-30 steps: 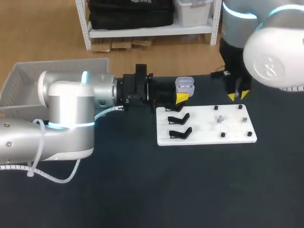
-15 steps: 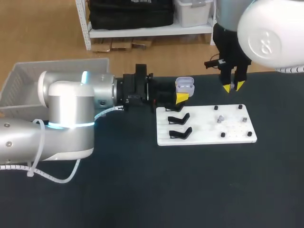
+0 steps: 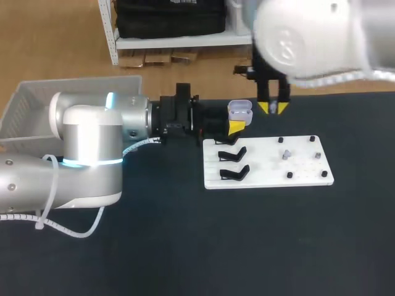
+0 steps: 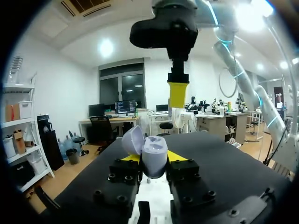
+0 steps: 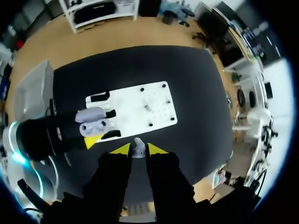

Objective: Pick up each earbud case from the left stands, insert the matching earbuds, close the lid, and place the case in the box.

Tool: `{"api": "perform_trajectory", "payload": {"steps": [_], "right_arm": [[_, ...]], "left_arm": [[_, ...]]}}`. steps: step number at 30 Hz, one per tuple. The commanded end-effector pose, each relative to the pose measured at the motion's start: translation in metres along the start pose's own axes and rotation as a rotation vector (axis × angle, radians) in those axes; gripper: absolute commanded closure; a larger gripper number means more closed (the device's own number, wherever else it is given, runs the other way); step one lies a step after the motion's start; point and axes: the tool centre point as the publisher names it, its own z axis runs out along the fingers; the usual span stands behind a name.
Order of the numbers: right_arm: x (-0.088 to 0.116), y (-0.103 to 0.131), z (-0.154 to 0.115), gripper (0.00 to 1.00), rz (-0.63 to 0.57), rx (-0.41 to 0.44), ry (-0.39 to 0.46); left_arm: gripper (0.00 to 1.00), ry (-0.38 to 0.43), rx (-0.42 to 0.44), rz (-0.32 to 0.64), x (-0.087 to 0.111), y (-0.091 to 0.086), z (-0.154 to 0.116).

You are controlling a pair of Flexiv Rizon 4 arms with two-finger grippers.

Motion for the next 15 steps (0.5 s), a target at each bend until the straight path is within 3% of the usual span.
{"api": "perform_trajectory", "payload": {"steps": [1, 15], "right_arm": [[-0.0021, 0.0225, -0.0001, 1.00, 0.381, 0.132, 0.015], [-0.0001, 0.0290, -0.0046, 1.00, 0.412, 0.094, 0.000]], "left_arm": [[1.00, -0.007, -0.007, 0.005, 0.0015, -0.0013, -0.0002], [1.00, -0.007, -0.007, 0.005, 0.0015, -0.0013, -0.0002]]}}
